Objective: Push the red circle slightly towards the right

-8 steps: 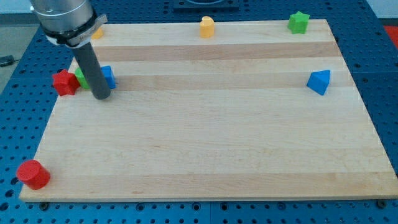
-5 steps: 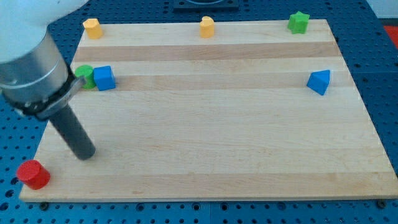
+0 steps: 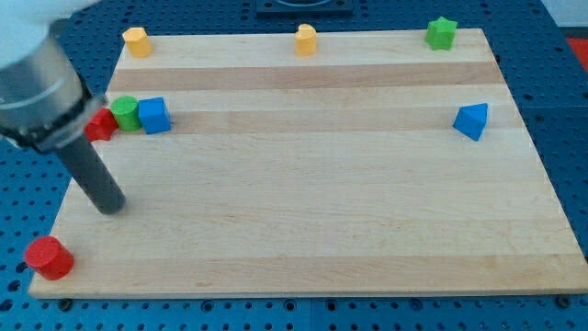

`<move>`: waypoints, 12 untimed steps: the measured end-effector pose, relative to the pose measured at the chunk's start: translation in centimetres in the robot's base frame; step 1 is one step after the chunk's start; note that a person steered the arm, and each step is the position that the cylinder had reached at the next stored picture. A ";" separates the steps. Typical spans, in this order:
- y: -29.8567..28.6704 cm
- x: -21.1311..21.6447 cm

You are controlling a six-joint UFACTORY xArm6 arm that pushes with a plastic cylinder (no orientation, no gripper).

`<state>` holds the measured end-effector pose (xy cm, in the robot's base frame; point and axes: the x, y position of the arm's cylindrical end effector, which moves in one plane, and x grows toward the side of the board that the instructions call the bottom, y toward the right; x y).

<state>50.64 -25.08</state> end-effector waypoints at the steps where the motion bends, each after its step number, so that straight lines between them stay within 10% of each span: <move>1: -5.3 -2.1; 7: 5.9 5.4; 9: -0.1 10.2; 12: 2.7 3.4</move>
<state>54.06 -22.36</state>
